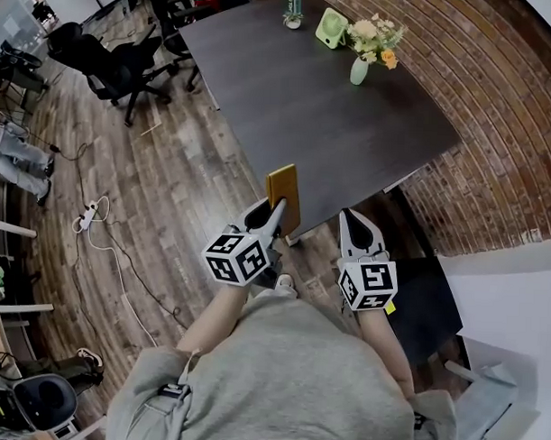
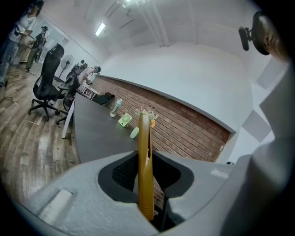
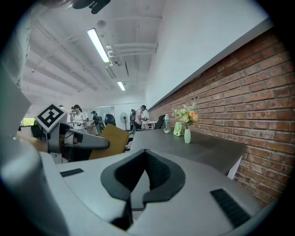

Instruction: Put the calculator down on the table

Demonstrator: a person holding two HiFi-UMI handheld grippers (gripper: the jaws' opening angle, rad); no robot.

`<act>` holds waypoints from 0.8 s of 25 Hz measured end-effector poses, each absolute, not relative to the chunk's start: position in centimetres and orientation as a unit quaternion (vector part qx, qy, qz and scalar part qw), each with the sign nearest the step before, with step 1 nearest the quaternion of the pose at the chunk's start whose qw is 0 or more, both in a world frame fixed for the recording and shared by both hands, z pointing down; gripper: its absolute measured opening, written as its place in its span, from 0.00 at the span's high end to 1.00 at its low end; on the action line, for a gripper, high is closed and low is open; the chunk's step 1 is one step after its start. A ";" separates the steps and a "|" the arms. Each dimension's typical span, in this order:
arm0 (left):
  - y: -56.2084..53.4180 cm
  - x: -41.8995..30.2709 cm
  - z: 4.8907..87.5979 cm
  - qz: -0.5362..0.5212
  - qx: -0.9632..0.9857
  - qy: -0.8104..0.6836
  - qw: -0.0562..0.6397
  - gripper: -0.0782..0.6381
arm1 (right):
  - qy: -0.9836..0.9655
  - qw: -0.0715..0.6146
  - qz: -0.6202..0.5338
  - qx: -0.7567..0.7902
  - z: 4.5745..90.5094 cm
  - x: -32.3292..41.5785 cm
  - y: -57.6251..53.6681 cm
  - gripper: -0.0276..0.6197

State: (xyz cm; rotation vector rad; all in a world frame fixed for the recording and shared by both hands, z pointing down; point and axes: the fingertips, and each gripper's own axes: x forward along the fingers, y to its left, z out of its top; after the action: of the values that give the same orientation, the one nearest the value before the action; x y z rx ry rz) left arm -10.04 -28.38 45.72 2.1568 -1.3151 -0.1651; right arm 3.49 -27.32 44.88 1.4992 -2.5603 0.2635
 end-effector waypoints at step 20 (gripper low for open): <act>-38.3 -9.7 51.6 -0.009 0.813 -0.470 0.345 0.77 | -0.842 0.111 0.115 0.515 48.5 2.7 -33.7 0.95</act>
State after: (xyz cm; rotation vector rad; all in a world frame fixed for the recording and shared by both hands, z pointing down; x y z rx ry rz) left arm -9.74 -38.26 51.58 2.1104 -1.2192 -0.0244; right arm 2.72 -33.74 48.49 1.5115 -2.4739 0.3374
